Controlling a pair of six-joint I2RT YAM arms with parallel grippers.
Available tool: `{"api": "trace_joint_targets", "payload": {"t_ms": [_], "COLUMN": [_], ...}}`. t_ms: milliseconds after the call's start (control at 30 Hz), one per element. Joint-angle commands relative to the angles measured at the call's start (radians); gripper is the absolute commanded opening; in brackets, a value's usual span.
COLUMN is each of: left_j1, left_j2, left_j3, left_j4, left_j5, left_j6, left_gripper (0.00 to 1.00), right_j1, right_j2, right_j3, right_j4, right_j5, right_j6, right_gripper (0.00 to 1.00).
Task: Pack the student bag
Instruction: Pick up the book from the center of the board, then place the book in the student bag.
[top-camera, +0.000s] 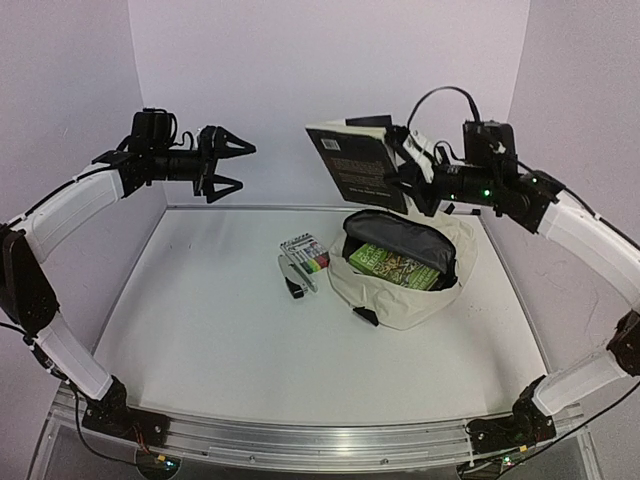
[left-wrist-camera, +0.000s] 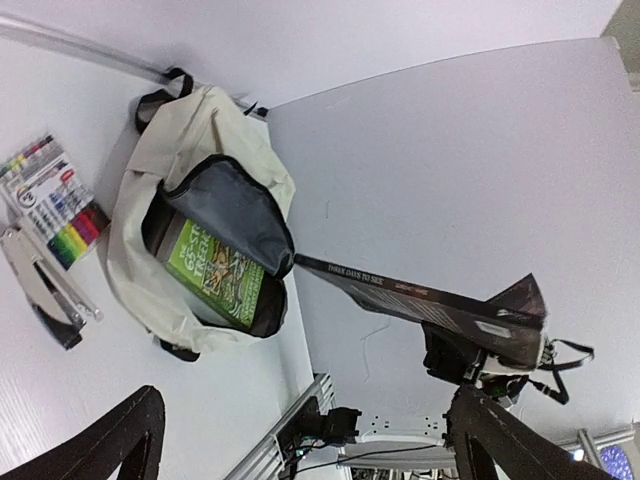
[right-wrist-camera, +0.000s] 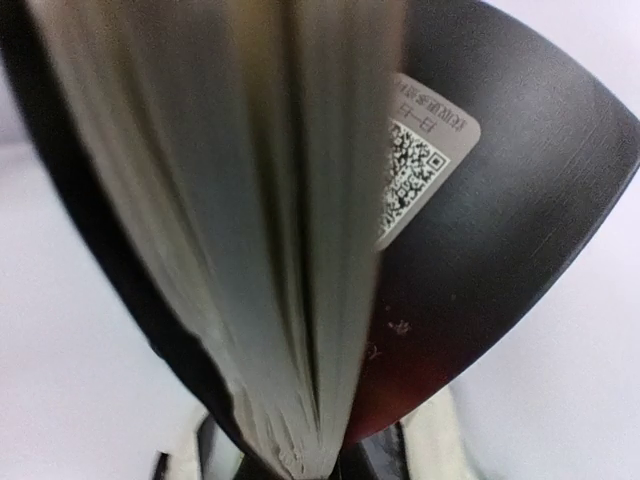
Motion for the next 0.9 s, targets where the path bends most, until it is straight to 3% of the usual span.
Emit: {"api": "trace_joint_targets", "payload": {"t_ms": [0,233,367,600,700,867], "left_j1": [-0.017,-0.103,-0.146,-0.233,-0.262,-0.298], "left_j2": [0.031,0.077,0.100,0.182,0.222,0.269], "left_j3": [0.022,-0.021,-0.029,-0.015,0.006,0.033], "left_j4": [-0.102,0.153,0.298,0.457,0.479,0.614], "left_j5": [0.100,0.252,0.296,0.360,0.380,0.418], "left_j6": [-0.063,-0.161,-0.228,-0.304,-0.314,-0.391], "left_gripper": [1.00,1.00,1.00,0.98,0.93,0.71], "right_j1": [0.007,0.007,0.007,0.011,0.014,0.016], "right_j2": [-0.150,-0.224,-0.211,-0.166,-0.148,-0.131], "right_j3": [-0.243,-0.524,-0.640,-0.664,-0.672,-0.689], "right_j4": [0.476,0.906,1.134,1.231,1.272,1.286], "right_j5": [0.161,-0.001,-0.086,-0.141,-0.158,-0.174], "right_j6": [-0.513,-0.796,-0.865,-0.903,-0.919,-0.958], "right_gripper": [0.00,0.00,0.00,0.00,0.00,0.00]}}
